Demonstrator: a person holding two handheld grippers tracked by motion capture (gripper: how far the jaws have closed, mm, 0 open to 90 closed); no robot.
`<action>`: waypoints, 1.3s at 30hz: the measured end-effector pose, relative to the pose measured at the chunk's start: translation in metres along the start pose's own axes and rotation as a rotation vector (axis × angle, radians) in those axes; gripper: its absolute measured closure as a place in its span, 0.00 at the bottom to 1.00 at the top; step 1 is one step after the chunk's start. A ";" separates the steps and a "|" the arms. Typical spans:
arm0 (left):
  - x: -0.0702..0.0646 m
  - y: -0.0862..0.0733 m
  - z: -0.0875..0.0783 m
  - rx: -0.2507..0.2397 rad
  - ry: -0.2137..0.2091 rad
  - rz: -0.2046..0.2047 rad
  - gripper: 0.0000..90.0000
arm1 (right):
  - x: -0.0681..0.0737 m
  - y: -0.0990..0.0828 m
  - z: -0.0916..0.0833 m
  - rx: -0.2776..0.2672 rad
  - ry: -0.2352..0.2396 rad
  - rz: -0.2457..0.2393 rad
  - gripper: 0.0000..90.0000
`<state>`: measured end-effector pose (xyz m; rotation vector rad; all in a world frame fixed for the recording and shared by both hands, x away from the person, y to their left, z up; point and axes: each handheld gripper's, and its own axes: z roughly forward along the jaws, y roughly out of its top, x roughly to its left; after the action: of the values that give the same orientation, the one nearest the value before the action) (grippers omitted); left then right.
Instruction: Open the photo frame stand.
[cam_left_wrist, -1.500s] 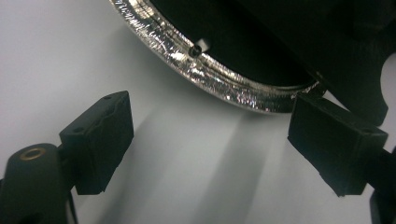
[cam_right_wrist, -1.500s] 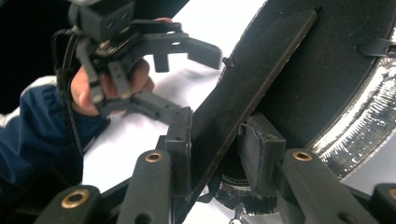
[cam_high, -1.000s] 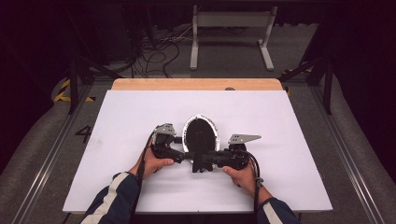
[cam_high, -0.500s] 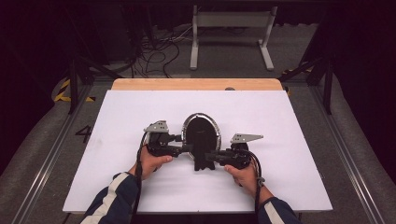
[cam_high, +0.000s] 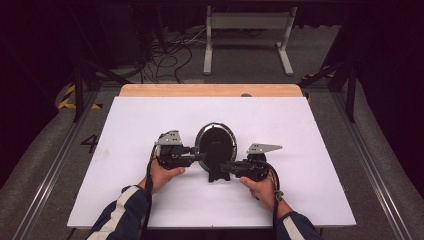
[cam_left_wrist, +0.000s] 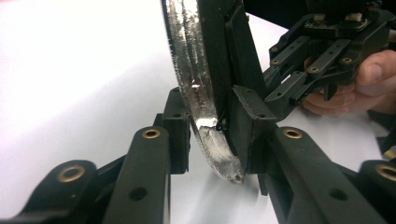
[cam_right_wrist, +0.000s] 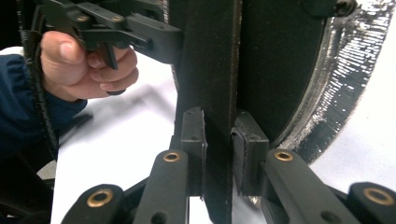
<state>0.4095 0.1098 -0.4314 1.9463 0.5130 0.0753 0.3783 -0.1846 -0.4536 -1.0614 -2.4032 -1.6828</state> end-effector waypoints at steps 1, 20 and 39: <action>-0.002 0.001 0.000 -0.001 0.020 0.017 0.77 | 0.000 0.000 0.000 -0.002 0.002 -0.001 0.85; -0.026 0.003 -0.002 -0.021 0.268 0.258 0.82 | 0.006 0.005 -0.005 0.006 -0.014 -0.032 0.83; -0.011 -0.017 0.023 0.091 0.176 0.165 0.72 | 0.009 0.004 -0.005 0.031 -0.023 -0.054 0.83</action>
<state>0.4010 0.0914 -0.4543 2.0797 0.4768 0.3365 0.3712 -0.1830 -0.4450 -1.0267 -2.4846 -1.6529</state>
